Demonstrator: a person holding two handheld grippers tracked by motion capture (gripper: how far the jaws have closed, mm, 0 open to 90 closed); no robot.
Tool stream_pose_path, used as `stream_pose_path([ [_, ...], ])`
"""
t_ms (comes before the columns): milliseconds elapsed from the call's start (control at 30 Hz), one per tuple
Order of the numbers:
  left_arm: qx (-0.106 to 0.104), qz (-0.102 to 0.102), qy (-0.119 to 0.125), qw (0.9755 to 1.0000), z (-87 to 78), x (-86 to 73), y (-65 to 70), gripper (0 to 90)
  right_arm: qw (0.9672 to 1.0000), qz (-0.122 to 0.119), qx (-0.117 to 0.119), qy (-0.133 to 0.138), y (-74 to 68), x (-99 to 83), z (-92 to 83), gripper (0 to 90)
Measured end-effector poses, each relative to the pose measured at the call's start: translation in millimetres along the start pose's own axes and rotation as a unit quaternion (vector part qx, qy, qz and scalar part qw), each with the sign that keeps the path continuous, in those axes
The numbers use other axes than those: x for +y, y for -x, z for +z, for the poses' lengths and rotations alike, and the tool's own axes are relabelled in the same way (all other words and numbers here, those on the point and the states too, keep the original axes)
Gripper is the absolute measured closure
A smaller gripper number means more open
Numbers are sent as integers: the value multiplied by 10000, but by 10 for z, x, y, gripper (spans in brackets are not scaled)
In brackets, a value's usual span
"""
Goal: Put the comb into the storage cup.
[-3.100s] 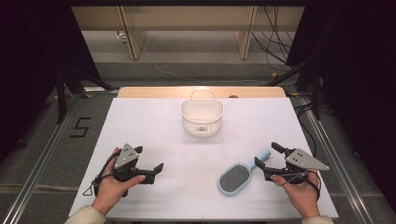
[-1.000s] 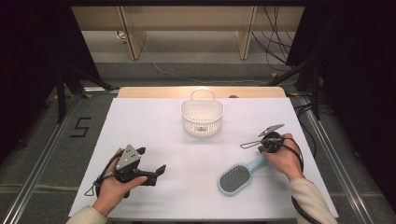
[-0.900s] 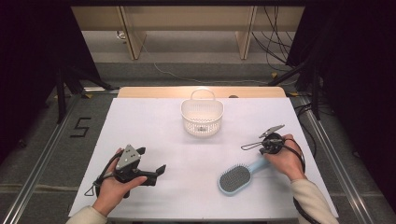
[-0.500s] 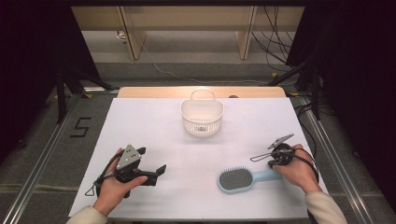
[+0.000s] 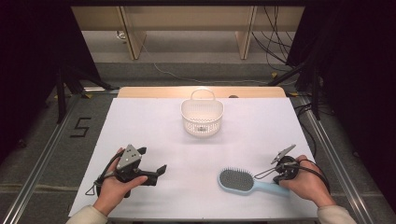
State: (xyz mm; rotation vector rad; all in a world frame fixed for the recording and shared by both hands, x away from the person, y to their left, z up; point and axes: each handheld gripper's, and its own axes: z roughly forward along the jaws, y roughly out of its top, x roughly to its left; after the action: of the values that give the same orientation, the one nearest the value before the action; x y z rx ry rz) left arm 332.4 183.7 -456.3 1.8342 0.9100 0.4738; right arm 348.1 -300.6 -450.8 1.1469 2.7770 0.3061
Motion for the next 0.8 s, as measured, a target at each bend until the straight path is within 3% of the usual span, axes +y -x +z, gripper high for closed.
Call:
stream_pose_path([
  [267, -20, 32, -14, 10000, 8, 6, 1, 0, 9996, -155, 126, -177, -98, -72, -32, 900],
  [567, -28, 34, -19, 10000, 15, 9, 7, 0, 9971, -503, 364, -446, -173, -124, -56, 900],
  [700, -30, 36, -18, 10000, 19, 9, 8, 0, 9972, -491, 389, -421, -168, -129, -58, 900],
  [800, -33, 39, -23, 10000, 20, 9, 7, 0, 9984, -369, 367, -233, -153, -140, -70, 866],
])
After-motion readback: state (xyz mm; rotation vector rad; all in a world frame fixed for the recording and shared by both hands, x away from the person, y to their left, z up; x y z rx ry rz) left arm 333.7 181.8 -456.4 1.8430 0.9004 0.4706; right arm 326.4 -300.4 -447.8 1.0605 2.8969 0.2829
